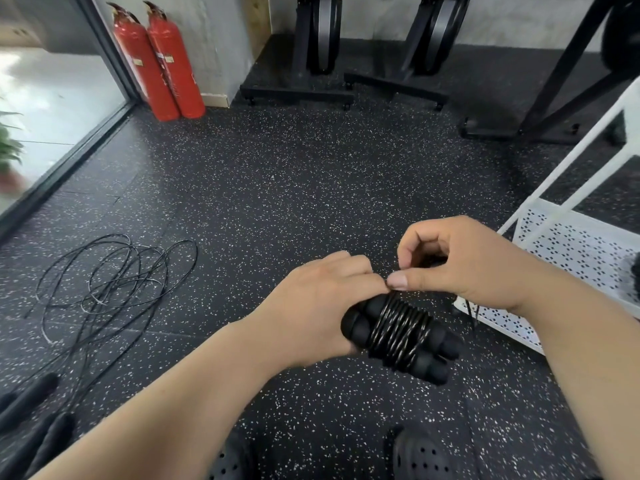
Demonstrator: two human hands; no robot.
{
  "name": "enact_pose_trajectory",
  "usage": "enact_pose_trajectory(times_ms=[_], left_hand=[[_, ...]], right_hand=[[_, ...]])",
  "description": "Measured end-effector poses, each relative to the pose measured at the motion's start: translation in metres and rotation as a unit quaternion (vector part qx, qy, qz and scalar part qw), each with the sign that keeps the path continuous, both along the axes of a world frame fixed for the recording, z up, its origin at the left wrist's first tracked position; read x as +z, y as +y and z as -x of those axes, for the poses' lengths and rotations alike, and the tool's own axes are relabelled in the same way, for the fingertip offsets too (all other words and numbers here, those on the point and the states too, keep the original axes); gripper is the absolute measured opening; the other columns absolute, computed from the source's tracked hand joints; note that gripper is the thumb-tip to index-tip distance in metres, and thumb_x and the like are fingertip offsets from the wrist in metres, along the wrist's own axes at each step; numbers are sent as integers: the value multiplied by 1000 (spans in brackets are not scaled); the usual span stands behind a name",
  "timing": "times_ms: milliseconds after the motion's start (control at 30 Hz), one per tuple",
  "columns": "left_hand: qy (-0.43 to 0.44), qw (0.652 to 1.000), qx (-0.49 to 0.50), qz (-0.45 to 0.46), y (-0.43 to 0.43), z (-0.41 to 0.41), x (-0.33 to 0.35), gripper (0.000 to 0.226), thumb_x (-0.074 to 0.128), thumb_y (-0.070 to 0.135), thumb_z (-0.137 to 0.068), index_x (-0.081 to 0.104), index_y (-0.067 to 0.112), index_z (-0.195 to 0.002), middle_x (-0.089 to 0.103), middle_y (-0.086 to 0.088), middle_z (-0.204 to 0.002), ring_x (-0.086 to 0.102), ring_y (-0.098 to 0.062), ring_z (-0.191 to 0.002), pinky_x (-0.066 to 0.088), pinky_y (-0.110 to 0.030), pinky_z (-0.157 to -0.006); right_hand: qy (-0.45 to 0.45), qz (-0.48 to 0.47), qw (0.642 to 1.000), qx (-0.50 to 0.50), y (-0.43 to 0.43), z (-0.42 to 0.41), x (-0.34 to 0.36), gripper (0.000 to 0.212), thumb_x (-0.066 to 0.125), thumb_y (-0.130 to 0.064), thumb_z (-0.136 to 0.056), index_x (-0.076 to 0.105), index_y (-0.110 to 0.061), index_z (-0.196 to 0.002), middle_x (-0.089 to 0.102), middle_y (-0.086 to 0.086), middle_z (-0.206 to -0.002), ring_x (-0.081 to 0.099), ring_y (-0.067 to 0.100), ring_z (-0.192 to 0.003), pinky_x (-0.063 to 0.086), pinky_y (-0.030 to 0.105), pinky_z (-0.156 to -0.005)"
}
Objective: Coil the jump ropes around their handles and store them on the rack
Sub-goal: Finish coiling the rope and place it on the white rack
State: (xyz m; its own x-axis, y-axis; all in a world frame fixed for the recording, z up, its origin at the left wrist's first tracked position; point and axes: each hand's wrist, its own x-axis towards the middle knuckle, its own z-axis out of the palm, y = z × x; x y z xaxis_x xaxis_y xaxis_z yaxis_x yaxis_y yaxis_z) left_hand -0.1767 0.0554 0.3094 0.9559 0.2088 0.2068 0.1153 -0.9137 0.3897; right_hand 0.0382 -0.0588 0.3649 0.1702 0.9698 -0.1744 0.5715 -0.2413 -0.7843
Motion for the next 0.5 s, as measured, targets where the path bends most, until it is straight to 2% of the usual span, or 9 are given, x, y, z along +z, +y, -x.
enact_pose_trajectory(times_ms=[100,200,233,267,300,333,367,433,500], left_hand=[[-16,997,37,67,0,2,5,44,78,43,-74,62,37,-114,54,17,-100,57,-7,-92,55,-35,-77],[-28,983,85,161,-4,2,8,51,86,32,-71,64,35,-116,59,19,-99,60,-5,-90,51,-30,-79],[-35,975,107,191,-6,1,10,51,87,29,-70,64,35,-115,61,19,-99,61,-5,-91,51,-29,-79],[-42,965,131,223,-8,0,11,49,88,28,-71,64,37,-113,64,18,-99,62,-5,-91,52,-29,-80],[-47,953,153,257,-8,-1,11,47,89,28,-74,63,40,-111,66,18,-99,64,-4,-91,53,-28,-80],[-50,940,169,291,-9,-2,12,45,91,31,-76,63,41,-110,69,18,-99,66,-3,-90,55,-27,-80],[-50,929,181,320,-8,-4,11,44,92,35,-77,63,42,-110,70,20,-99,67,-2,-89,56,-26,-81],[-44,912,196,358,-7,-5,11,45,92,41,-79,62,43,-112,72,24,-102,68,1,-91,57,-23,-82],[-37,898,209,384,-6,-7,10,49,90,39,-82,59,42,-119,72,26,-104,68,5,-92,56,-17,-81]], right_hand=[[12,1,1000,-8,0,0,0,33,82,-56,-79,75,-25,-88,78,-2,-89,73,21,-88,53,36,-85],[45,11,998,-29,4,2,-4,32,74,-50,-93,75,-18,-88,77,-5,-84,70,11,-78,50,30,-78],[64,10,997,-45,5,2,-7,31,72,-42,-98,73,-13,-87,75,-7,-79,67,8,-74,50,28,-75],[73,10,995,-63,7,3,-10,25,71,-27,-102,70,-8,-87,72,-8,-76,65,6,-71,51,27,-72],[41,15,997,-68,10,4,-13,16,69,-8,-103,69,-7,-87,69,-8,-76,63,5,-71,53,26,-71],[-11,25,997,-77,13,4,-19,22,64,6,-100,67,-11,-87,66,-7,-78,60,7,-71,53,25,-70],[-53,40,994,-82,16,9,-23,33,58,11,-100,63,-18,-83,62,-6,-79,56,10,-71,51,22,-66],[-82,58,989,-104,20,19,-33,36,51,4,-103,58,-22,-79,61,-2,-78,56,22,-70,49,22,-60],[-92,58,985,-135,23,26,-43,33,49,-6,-105,57,-21,-77,63,1,-74,60,24,-69,46,32,-60]])
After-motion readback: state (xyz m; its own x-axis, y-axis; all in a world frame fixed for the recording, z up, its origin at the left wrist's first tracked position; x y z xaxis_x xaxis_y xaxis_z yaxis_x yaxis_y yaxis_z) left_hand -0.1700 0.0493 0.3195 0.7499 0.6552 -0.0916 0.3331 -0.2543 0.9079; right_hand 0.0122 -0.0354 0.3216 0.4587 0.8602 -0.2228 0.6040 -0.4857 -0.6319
